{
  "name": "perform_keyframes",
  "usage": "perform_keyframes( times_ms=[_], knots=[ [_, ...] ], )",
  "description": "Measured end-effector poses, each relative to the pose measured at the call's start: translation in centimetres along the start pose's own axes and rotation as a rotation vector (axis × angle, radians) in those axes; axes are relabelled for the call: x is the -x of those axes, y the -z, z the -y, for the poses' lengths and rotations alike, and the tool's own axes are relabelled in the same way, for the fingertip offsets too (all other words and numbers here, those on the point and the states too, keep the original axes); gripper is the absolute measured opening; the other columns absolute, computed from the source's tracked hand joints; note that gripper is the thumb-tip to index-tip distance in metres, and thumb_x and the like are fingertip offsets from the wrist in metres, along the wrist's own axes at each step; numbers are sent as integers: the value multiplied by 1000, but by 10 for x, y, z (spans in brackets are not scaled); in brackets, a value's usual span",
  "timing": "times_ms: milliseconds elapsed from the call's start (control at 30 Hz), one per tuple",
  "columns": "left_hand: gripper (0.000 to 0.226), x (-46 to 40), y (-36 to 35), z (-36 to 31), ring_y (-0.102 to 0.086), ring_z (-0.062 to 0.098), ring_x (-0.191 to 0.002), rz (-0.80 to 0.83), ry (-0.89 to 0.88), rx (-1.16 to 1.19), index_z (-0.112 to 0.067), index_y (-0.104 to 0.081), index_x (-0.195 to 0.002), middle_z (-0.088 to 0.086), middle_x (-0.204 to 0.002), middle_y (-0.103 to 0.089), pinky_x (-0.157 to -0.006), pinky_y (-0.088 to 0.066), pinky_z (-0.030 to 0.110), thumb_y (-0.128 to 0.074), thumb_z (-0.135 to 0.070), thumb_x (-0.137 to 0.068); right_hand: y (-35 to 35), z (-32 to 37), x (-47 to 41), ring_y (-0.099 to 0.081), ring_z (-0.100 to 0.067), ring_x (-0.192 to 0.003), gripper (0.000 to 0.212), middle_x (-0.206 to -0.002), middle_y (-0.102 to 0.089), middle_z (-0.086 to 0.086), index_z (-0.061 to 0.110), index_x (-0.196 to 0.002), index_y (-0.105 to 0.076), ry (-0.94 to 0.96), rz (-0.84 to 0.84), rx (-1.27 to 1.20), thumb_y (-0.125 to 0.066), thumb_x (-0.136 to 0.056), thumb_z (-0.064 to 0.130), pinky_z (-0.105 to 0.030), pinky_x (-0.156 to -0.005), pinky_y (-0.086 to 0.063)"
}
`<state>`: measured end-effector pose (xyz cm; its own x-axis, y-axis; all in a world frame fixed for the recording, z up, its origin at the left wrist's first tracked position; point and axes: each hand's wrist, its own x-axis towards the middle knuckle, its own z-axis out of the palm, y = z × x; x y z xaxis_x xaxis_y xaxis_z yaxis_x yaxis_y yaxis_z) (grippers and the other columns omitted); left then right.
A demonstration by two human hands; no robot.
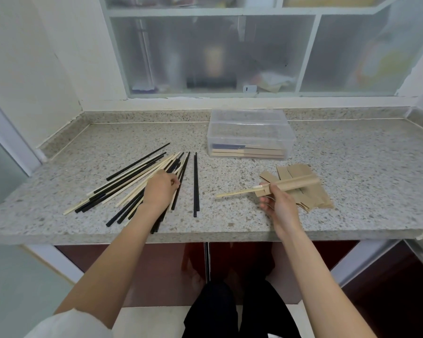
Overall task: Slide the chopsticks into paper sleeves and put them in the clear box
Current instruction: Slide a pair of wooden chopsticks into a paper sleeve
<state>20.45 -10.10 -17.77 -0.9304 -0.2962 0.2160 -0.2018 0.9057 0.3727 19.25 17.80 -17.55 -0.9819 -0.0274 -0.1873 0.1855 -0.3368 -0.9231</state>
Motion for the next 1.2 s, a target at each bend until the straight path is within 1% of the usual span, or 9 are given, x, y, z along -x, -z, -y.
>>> perform_keyframes(
  times_ms=[100, 300, 467, 633, 800, 900, 1000, 1100, 1200],
  knots=[
    [10, -2, 1, 4, -61, 21, -82, 12, 6, -13, -12, -71, -89, 7, -92, -65, -65, -44, 28, -63, -18, -87, -1, 0, -1, -53, -5, -55, 26, -68, -59, -2, 8, -102, -65, -8, -2, 11, -44, -101, 22, -18, -55, -47],
    [21, -1, 5, 10, -57, 15, -76, 9, 29, -105, -21, -69, -95, 0, -92, -62, -55, -39, 26, -65, -38, -85, -2, -1, -1, -52, -8, -58, 25, -66, -58, -1, 10, -100, -66, -8, -10, 10, -44, -101, 22, -23, -62, -45],
    [27, -9, 10, -2, -54, 20, -102, 85, 38, -271, -24, -66, -95, 2, -110, -52, -69, -46, 30, -66, -46, -81, -4, 0, -2, -52, -8, -58, 25, -66, -58, -2, 10, -100, -65, -14, -2, 7, -43, -101, 22, -21, -60, -46],
    [41, -16, 5, -14, -51, 23, -108, 168, 71, -364, -14, -66, -101, 5, -114, -53, -80, -50, 37, -60, -51, -83, -9, 3, -2, -54, -8, -55, 25, -66, -60, -3, 9, -98, -66, -19, 2, -31, -43, -101, 19, -17, -52, -48],
    [38, -12, 4, -18, -43, 26, -114, 120, 101, -364, -4, -63, -102, 9, -112, -53, -82, -45, 34, -55, -38, -86, -14, 0, -1, -56, -8, -57, 23, -68, -60, -4, 6, -108, -63, -29, 30, -81, -45, -100, 18, -19, -54, -52],
    [43, -5, 8, -13, -50, 28, -105, 48, 174, -296, -4, -68, -89, 9, -102, -61, -79, -44, 35, -48, -42, -89, -14, -2, 0, -58, -9, -62, 22, -72, -62, -5, 7, -111, -62, -26, 46, -127, -46, -99, 17, -19, -58, -54],
    [31, 7, 16, -16, -57, 26, -78, -111, 145, 9, -6, -64, -85, 10, -86, -64, -64, -43, 34, -48, -31, -93, -13, -2, 5, -58, -11, -65, 20, -79, -63, -7, 5, -106, -62, -26, 28, -209, -46, -99, 15, -18, -59, -54],
    [11, 31, 22, -35, -47, 11, -51, -146, -8, 241, -16, -50, -96, -6, -72, -57, -45, -33, 23, -44, -24, -98, -10, -1, 13, -59, -10, -63, 20, -78, -63, -8, 4, -100, -62, -26, 0, -282, -45, -100, 12, -17, -57, -53],
    [5, 52, 16, -47, -49, 2, -49, -104, -195, 302, -22, -50, -98, -12, -72, -59, -43, -31, 14, -45, -25, -98, -4, 0, 16, -59, -7, -61, 23, -80, -65, -5, 3, -109, -62, 19, -9, -272, -43, -100, 12, -16, -57, -52]
  ],
)
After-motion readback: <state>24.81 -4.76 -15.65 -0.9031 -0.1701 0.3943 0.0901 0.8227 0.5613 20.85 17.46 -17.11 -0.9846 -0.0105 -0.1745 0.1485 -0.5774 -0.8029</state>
